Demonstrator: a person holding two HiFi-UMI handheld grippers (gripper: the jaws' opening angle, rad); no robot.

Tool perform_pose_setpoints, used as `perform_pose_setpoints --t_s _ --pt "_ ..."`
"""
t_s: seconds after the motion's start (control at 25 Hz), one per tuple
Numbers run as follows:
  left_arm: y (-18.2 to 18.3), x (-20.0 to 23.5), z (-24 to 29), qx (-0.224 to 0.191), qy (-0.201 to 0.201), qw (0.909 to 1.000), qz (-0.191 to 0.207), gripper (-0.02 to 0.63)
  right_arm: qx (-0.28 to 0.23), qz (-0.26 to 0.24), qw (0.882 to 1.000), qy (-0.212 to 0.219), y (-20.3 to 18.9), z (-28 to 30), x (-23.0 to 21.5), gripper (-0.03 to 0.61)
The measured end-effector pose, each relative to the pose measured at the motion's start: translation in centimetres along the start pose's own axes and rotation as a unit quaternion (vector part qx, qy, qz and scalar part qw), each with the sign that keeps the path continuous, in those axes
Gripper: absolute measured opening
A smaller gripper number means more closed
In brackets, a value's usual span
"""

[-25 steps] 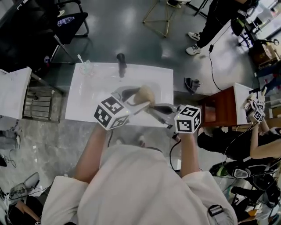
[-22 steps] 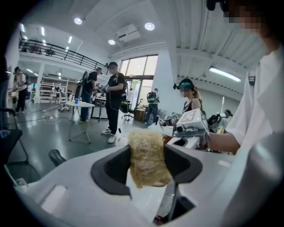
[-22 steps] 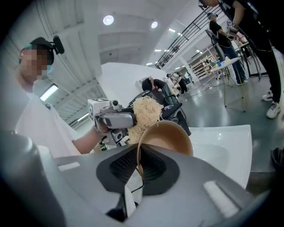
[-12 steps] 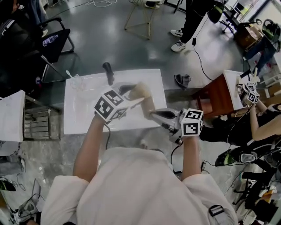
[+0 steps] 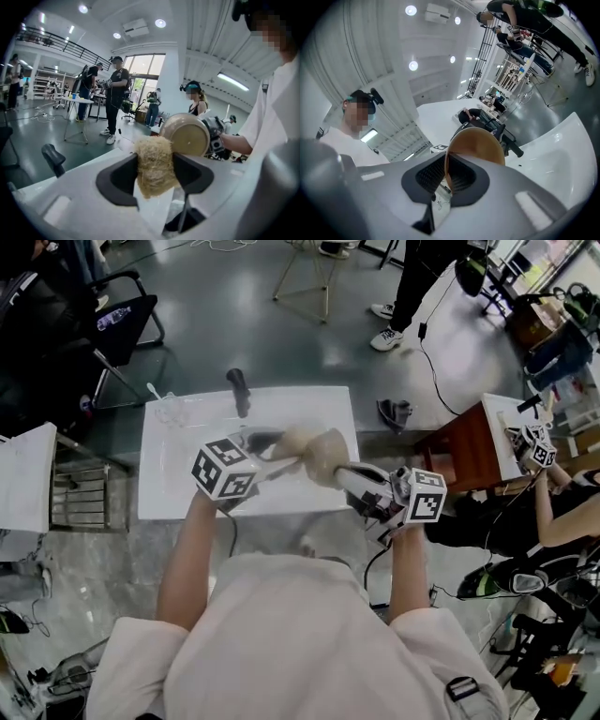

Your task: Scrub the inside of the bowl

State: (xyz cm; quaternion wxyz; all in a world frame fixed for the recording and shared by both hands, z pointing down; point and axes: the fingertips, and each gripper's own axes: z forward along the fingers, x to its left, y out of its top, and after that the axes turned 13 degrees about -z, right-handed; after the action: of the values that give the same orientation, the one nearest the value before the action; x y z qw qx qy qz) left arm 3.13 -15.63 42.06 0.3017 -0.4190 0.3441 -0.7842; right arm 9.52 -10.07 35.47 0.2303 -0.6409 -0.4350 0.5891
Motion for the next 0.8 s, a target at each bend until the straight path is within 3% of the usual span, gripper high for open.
perform_pose_setpoints --t_s 0.12,0.28,0.56,0.8 --pt "-1.1 -0.3 -0.5 0.007 0.004 1.0000 -0.002 0.233 -0.030 0.011 0.999 0.009 1.1 0.4 -0.2 0.018" --pt "-2.1 -2.1 -0.3 0.016 -0.006 0.9999 0.002 0.233 -0.047 0.006 0.999 -0.019 2.5 1.2 -1.7 0.017" --pt "-1.4 -4.7 -1.0 -0.009 -0.015 0.9998 0.000 0.233 0.017 -0.048 0.994 -0.094 1.7 2.5 -4.2 0.017" --pt "1.1 -5.6 -2.5 -0.051 -0.006 0.9986 0.010 0.233 0.047 -0.029 0.992 -0.110 0.0 2.5 -5.1 0.017"
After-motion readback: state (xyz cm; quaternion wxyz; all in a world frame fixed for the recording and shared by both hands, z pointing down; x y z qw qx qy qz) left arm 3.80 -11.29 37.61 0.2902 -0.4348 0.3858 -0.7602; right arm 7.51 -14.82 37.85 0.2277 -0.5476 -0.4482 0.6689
